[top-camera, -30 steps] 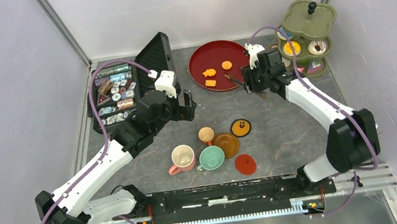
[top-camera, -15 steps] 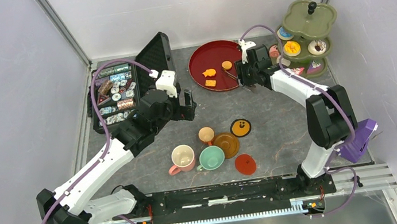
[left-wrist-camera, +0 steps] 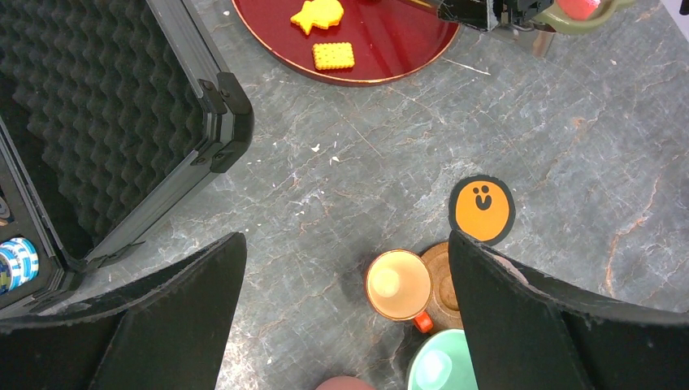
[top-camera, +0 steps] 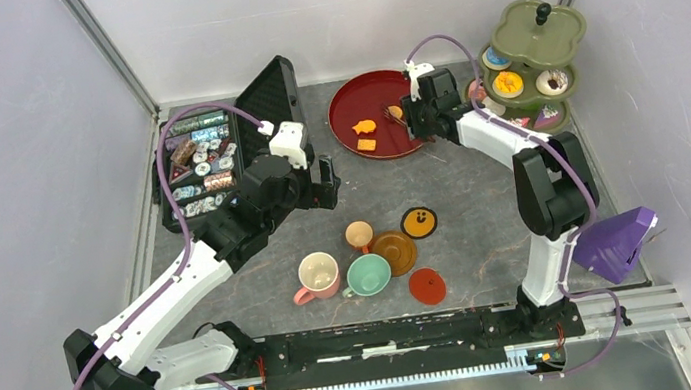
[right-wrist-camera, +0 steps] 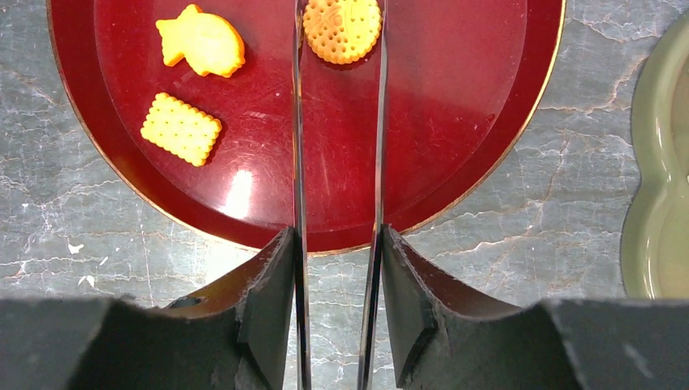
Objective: Serve the afternoon tea
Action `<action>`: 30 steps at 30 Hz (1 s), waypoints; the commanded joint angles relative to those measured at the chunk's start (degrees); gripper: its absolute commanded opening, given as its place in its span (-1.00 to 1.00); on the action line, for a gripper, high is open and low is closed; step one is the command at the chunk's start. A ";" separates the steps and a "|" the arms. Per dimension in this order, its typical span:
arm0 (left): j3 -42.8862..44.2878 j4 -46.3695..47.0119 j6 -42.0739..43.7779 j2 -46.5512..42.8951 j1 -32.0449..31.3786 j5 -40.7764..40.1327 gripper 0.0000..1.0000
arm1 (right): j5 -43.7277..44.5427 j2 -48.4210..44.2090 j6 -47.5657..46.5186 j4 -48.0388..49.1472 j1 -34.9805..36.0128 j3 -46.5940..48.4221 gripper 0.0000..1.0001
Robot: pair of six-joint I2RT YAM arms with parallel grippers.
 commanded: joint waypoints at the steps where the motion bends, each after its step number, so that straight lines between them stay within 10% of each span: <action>1: 0.77 1.33 -1.42 -0.40 0.31 -0.71 1.00 | 1.74 -0.53 -0.41 1.47 0.37 2.47 -0.15; 14: 0.70 1.33 -1.48 -0.65 0.31 -0.35 1.00 | 4.97 -17.27 -2.92 -3.05 -1.15 6.35 -0.50; 30: 0.60 1.33 -1.59 -1.15 0.31 0.02 1.00 | -8.45 -25.62 -1.07 -14.80 -25.23 14.23 -0.51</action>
